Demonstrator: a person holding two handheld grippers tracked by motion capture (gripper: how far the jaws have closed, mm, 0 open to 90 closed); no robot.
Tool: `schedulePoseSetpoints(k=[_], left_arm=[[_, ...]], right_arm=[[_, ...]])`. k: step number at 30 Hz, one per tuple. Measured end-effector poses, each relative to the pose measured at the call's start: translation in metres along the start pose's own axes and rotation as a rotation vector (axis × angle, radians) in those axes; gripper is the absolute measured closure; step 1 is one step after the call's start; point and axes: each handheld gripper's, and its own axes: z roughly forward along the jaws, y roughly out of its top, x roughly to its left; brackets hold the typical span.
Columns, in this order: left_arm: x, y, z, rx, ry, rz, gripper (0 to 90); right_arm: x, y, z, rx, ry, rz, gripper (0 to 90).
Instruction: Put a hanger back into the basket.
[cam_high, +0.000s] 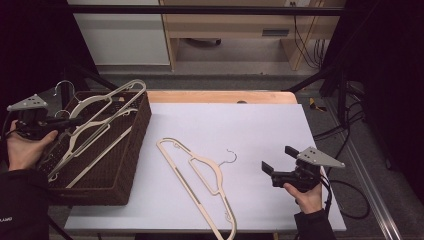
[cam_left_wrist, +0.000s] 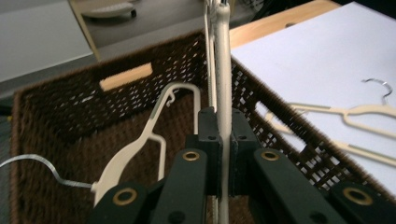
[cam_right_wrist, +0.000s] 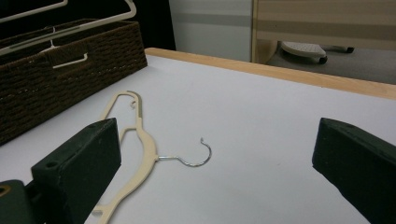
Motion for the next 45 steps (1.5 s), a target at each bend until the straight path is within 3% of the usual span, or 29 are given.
schedulePoseSetpoints(k=[11, 21, 31, 35, 37, 40, 44, 45], left_arm=[[0.006, -0.022, 0.004, 0.07, 0.001, -0.029, 86.2], [0.002, -0.041, 0.029, 0.143, -0.006, -0.055, 86.1], [0.006, -0.057, 0.044, 0.177, -0.007, -0.111, 85.9], [0.01, -0.062, 0.045, 0.204, 0.031, -0.135, 85.2], [0.01, -0.063, 0.048, 0.236, 0.079, -0.133, 84.4], [0.011, -0.063, 0.049, 0.247, 0.131, -0.148, 83.1], [0.012, -0.064, 0.051, 0.266, 0.197, -0.147, 81.1], [0.013, -0.064, 0.051, 0.291, 0.207, -0.13, 80.6]], right_arm=[[0.0, 0.0, 0.0, -0.001, -0.005, 0.0, 1.5], [0.001, 0.0, 0.002, 0.006, -0.004, -0.001, 1.5], [0.001, 0.0, 0.002, 0.005, -0.002, 0.0, 1.5], [0.002, -0.001, 0.003, 0.009, 0.0, -0.003, 1.5], [0.002, -0.001, 0.003, 0.009, -0.001, -0.003, 1.5], [0.002, -0.001, 0.003, 0.01, 0.002, -0.002, 1.5], [0.002, -0.001, 0.004, 0.011, -0.002, 0.0, 1.5], [0.003, -0.001, 0.004, 0.012, -0.001, -0.002, 1.5]])
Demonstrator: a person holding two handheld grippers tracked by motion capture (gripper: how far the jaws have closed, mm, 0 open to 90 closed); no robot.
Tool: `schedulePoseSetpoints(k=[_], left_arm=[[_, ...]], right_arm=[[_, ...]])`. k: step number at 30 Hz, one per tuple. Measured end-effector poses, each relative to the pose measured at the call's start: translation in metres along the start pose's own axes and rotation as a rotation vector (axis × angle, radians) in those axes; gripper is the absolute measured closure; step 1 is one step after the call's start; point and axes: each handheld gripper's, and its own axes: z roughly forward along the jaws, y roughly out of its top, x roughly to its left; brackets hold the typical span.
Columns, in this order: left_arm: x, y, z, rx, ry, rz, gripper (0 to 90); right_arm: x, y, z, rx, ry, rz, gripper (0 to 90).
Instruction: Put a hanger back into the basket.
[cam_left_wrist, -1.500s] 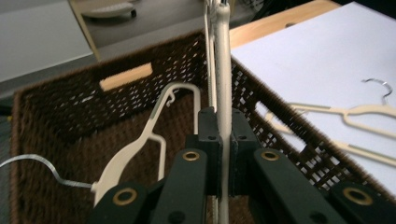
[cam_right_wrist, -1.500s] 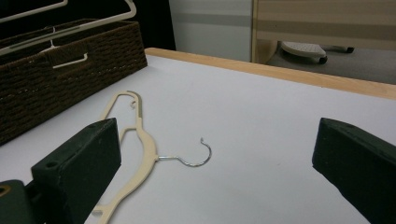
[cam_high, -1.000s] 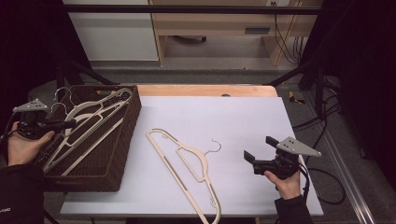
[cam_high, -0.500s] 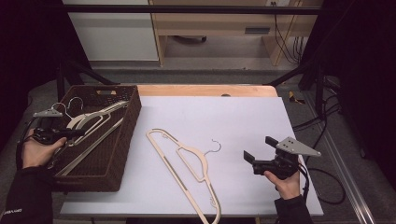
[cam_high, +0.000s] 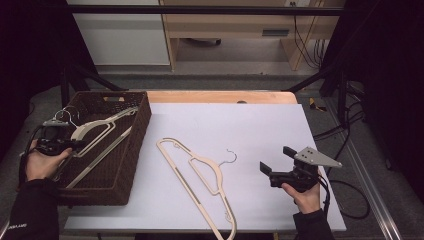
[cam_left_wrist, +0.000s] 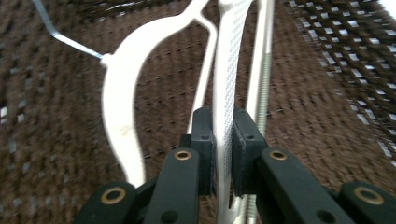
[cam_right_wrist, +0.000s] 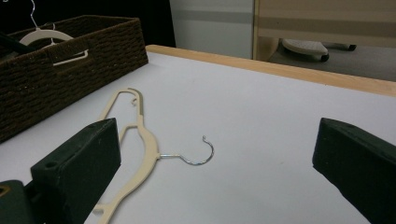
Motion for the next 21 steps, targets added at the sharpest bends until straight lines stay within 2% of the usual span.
schedulePoseSetpoints(k=[4, 10, 16, 21], left_arm=[[0.003, -0.001, 0.003, 0.035, 0.037, -0.025, 75.9], [0.005, -0.002, 0.009, 0.084, 0.073, -0.091, 69.8], [0.007, -0.003, 0.012, 0.131, 0.091, -0.097, 60.4], [0.009, -0.005, 0.008, 0.119, 0.095, -0.128, 58.0]], right_arm=[[0.001, 0.0, 0.001, 0.002, 0.003, -0.002, 1.5], [0.001, 0.0, 0.001, 0.001, 0.005, -0.004, 1.5], [0.002, 0.0, 0.002, 0.004, 0.007, -0.004, 1.5], [0.002, 0.0, 0.002, 0.002, 0.01, -0.007, 1.4]])
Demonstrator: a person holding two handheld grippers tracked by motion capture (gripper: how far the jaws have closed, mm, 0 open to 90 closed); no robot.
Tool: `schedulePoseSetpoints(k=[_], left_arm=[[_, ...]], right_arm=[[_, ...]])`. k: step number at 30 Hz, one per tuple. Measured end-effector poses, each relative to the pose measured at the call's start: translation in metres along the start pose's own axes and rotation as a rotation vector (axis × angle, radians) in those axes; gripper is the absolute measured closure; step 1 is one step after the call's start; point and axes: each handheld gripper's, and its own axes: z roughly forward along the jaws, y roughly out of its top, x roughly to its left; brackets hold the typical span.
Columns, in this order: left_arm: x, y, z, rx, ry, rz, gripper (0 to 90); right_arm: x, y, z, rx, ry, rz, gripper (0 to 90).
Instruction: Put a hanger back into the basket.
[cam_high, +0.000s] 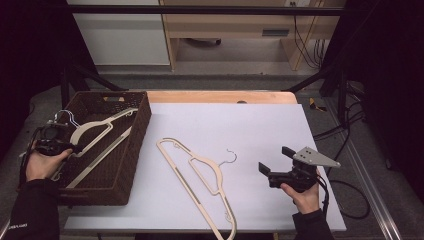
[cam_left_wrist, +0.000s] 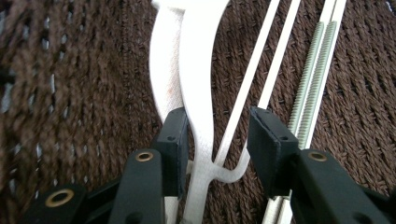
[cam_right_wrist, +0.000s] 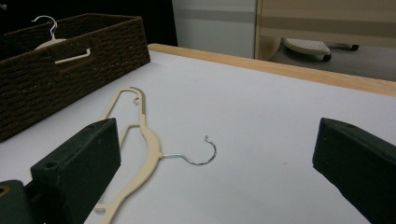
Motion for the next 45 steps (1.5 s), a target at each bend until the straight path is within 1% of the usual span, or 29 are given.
schedulePoseSetpoints(k=[1, 2, 3, 4, 6, 8, 10, 13, 14, 16, 18, 22, 24, 26, 28, 30, 35, 37, 39, 41, 44, 45], left_arm=[[0.0, -0.001, -0.002, -0.016, 0.003, -0.013, 57.6], [0.0, -0.001, -0.004, -0.033, -0.002, -0.025, 57.5], [0.001, -0.001, -0.007, -0.055, -0.02, -0.03, 57.9], [0.001, -0.001, -0.01, -0.072, -0.027, -0.037, 57.4], [-0.001, -0.001, -0.017, -0.101, -0.023, -0.024, 56.8], [-0.005, 0.001, -0.024, -0.138, -0.032, -0.011, 55.0], [-0.011, 0.002, -0.033, -0.189, -0.051, 0.01, 52.3], [-0.025, 0.004, -0.047, -0.271, -0.087, 0.043, 47.6], [-0.03, 0.004, -0.051, -0.309, -0.104, 0.04, 46.2], [-0.042, 0.005, -0.06, -0.362, -0.121, 0.061, 41.9], [-0.052, 0.006, -0.07, -0.411, -0.149, 0.084, 38.4], [-0.077, 0.006, -0.085, -0.522, -0.191, 0.122, 29.1], [-0.09, 0.006, -0.091, -0.566, -0.222, 0.137, 22.5], [-0.103, 0.005, -0.095, -0.599, -0.249, 0.15, 17.1], [-0.115, 0.004, -0.097, -0.626, -0.283, 0.161, 14.5], [-0.126, 0.003, -0.097, -0.637, -0.316, 0.173, 12.1], [-0.153, 0.001, -0.094, -0.652, -0.362, 0.207, 9.6], [-0.163, -0.001, -0.093, -0.662, -0.39, 0.21, 9.2], [-0.173, -0.003, -0.091, -0.659, -0.403, 0.236, 9.2], [-0.182, -0.005, -0.088, -0.659, -0.424, 0.248, 9.0], [-0.195, -0.008, -0.085, -0.667, -0.437, 0.262, 9.4], [-0.2, -0.008, -0.084, -0.665, -0.451, 0.263, 9.5]], right_arm=[[0.0, 0.0, 0.0, -0.002, 0.001, 0.003, 1.5], [0.0, 0.0, 0.0, -0.001, 0.0, 0.001, 1.5], [0.0, 0.0, 0.0, -0.003, -0.002, 0.004, 1.5], [0.0, 0.0, 0.0, -0.003, -0.003, 0.005, 1.4], [0.0, 0.0, 0.0, -0.002, -0.004, 0.004, 1.5], [0.0, 0.0, -0.001, -0.002, -0.004, 0.001, 1.5], [0.0, 0.001, -0.001, -0.007, -0.003, 0.002, 1.5], [0.0, 0.001, -0.002, -0.009, -0.008, 0.002, 1.4], [-0.001, 0.001, -0.003, -0.006, -0.004, 0.001, 1.5], [-0.001, 0.001, -0.004, -0.008, -0.005, 0.005, 1.5], [-0.001, 0.001, -0.003, -0.011, -0.009, 0.004, 1.5], [-0.001, 0.001, -0.003, -0.011, -0.008, 0.004, 1.4], [-0.002, 0.001, -0.003, -0.011, -0.012, 0.004, 1.4], [-0.002, 0.0, -0.003, -0.013, -0.012, 0.006, 1.4], [-0.002, 0.0, -0.004, -0.013, -0.013, 0.003, 1.4], [-0.002, 0.001, -0.004, -0.017, -0.011, 0.006, 1.5], [-0.003, 0.001, -0.006, -0.021, -0.019, 0.005, 1.5], [-0.004, 0.0, -0.006, -0.021, -0.018, 0.003, 1.5], [-0.005, 0.0, -0.006, -0.022, -0.019, 0.001, 1.5], [-0.005, 0.0, -0.006, -0.021, -0.021, 0.004, 1.5], [-0.005, -0.001, -0.006, -0.019, -0.023, 0.003, 1.5], [-0.005, -0.001, -0.006, -0.02, -0.023, 0.002, 1.5]])
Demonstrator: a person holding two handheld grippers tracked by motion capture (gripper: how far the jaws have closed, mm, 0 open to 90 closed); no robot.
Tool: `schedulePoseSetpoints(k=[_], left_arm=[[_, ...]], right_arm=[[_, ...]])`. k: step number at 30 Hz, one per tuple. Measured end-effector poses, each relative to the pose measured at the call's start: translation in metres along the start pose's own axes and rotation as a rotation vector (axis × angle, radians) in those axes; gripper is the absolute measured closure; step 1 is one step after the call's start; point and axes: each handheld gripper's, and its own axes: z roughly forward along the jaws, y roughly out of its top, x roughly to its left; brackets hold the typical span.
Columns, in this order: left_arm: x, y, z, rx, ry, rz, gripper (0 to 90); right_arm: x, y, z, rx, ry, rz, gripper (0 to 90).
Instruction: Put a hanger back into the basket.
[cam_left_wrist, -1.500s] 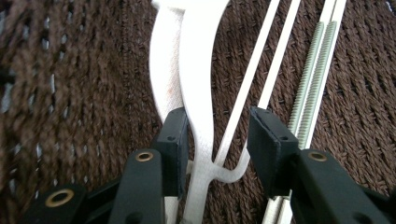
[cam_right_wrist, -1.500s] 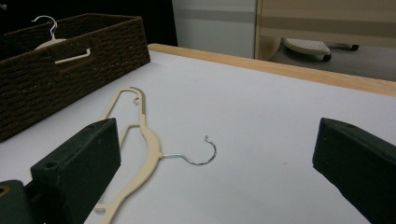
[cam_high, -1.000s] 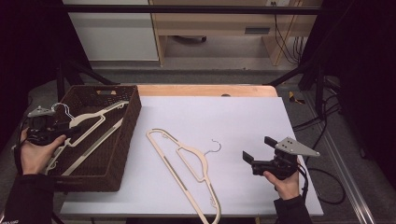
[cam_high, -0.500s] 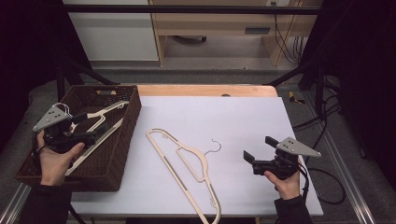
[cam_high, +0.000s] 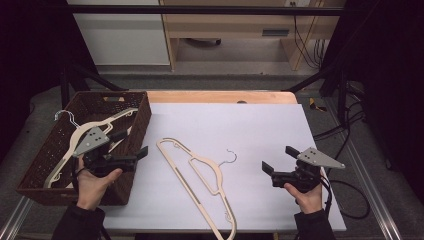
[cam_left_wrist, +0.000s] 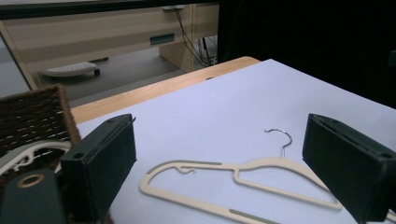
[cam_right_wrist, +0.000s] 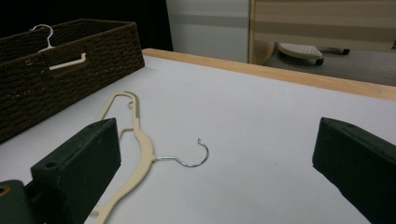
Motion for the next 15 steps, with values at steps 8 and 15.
schedulePoseSetpoints(k=[8, 15], left_arm=[[-0.028, -0.001, 0.027, 0.051, -0.076, 0.047, 9.9], [-0.049, -0.002, 0.055, 0.092, -0.137, 0.052, 11.4]], right_arm=[[0.0, 0.0, 0.0, 0.001, 0.0, -0.001, 1.6], [0.0, -0.001, 0.0, 0.005, 0.004, -0.004, 1.7]])
